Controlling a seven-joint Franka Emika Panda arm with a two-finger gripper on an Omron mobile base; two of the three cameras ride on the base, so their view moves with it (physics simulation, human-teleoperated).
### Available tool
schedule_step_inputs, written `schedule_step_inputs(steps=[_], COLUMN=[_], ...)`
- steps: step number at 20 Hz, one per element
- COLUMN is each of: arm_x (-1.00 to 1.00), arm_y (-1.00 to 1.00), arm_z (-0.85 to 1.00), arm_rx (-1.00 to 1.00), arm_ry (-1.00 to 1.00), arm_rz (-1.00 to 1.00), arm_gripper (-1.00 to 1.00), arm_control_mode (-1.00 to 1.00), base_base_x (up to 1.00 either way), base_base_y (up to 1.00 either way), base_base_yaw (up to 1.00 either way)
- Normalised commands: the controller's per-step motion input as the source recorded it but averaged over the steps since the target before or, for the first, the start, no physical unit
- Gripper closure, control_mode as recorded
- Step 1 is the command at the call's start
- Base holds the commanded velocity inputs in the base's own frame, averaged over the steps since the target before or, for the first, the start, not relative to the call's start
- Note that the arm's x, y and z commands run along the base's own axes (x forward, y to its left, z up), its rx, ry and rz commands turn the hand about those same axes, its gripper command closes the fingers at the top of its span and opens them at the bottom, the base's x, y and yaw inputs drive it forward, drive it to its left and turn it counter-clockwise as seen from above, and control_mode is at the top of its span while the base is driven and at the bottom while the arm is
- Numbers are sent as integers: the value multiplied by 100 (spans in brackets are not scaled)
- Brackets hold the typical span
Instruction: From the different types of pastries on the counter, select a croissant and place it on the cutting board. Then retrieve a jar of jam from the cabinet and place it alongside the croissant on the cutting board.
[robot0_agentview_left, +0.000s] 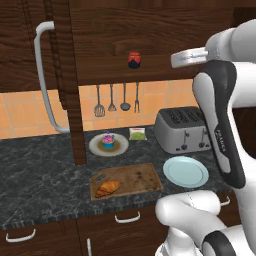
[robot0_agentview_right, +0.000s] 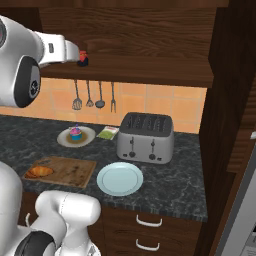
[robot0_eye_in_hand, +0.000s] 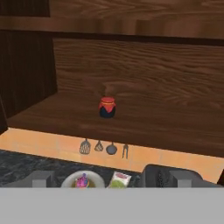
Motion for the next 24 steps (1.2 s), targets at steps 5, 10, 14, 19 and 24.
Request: schedule_step_inputs(steps=[5, 10, 14, 19, 24], arm_x=[15, 62, 6, 57, 50], arm_y=[4, 17, -2, 0, 19], arm_z=[-18, -44, 3, 9, 0], arm_rx=[1, 0, 13, 26, -5], arm_ry=[2, -2, 0, 13, 21], arm_rz=[-4, -18, 0, 3, 0], arm_gripper=[-100, -100, -100, -100, -100], arm_control_mode=[-100, -100, -100, -100, -100], base_base_x=[0, 0, 0, 0, 0], base_base_y=[0, 0, 0, 0, 0], base_base_yaw=[0, 0, 0, 0, 0])
